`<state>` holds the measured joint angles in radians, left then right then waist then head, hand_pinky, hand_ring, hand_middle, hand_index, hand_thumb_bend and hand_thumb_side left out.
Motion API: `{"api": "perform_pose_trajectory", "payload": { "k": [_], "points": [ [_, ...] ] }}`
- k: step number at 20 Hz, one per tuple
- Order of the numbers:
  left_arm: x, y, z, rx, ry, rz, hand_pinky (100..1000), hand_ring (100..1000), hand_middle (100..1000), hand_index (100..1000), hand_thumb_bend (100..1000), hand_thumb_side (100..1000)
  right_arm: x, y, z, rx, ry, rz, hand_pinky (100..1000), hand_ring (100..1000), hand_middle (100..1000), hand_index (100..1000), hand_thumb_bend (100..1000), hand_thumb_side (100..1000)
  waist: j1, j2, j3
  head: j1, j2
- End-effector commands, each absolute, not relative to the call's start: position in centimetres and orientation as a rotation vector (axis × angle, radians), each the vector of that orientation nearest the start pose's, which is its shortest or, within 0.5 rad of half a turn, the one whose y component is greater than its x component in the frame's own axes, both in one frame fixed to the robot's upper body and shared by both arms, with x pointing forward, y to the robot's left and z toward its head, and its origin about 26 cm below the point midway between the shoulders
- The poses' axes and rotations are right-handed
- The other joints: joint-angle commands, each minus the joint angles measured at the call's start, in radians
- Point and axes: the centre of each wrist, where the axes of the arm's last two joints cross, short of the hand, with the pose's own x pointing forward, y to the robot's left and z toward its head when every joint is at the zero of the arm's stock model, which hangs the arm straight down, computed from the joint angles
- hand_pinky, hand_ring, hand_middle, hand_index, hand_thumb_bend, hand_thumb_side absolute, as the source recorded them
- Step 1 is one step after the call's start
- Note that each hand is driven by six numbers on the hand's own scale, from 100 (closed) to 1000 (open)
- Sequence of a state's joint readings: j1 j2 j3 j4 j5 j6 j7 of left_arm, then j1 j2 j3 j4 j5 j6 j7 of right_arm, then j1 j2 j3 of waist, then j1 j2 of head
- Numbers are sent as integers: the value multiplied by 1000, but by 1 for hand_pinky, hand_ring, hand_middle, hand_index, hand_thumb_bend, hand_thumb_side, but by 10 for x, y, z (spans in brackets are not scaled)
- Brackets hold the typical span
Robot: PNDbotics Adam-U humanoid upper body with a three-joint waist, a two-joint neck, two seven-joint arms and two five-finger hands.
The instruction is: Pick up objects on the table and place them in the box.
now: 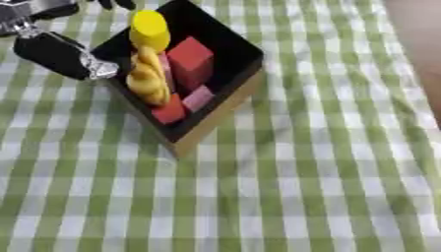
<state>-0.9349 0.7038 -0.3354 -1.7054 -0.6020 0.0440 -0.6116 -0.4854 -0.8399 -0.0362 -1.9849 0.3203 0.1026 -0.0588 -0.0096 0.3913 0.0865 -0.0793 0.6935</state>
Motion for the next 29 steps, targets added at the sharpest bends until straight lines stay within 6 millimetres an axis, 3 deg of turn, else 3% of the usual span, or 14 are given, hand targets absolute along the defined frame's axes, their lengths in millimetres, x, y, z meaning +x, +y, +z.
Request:
{"api": "perform_pose_trajectory", "payload": {
  "k": [1, 8, 12, 15, 23, 29],
  "points": [
    [359, 218, 347, 1021, -1729, -1716, 867, 839, 844, 915, 490, 561, 289, -313, 326, -1111, -2266, 839, 788, 676, 583, 841, 100, 526, -1, -26, -1, 6, -12],
    [356, 220, 350, 1053, -1781, -1682, 858, 831, 831, 907, 474, 552, 289, -313, 326, -1112, -2265, 835, 788, 676, 583, 841, 100, 528, -1, -26, 1, 3, -15],
    [349, 223, 356, 1088, -1860, -1603, 841, 809, 801, 881, 394, 563, 289, -313, 326, -1109, -2271, 833, 788, 675, 583, 841, 100, 525, -5, -26, 19, 1, -14],
    [336, 231, 363, 1172, -1978, -1434, 834, 797, 783, 866, 340, 643, 289, -312, 327, -1105, -2285, 835, 788, 676, 583, 841, 100, 518, -7, -25, 34, -1, -16],
    [294, 259, 372, 1321, -2353, -823, 824, 792, 768, 833, 302, 651, 290, -305, 335, -1086, -2404, 819, 787, 681, 589, 842, 100, 508, -8, -12, 50, -11, -45],
    [293, 272, 353, 1287, -2524, -550, 819, 791, 765, 834, 294, 680, 291, -300, 339, -1025, -2567, 768, 795, 690, 600, 843, 100, 537, -4, -3, 23, -9, -36]
  ]
}}
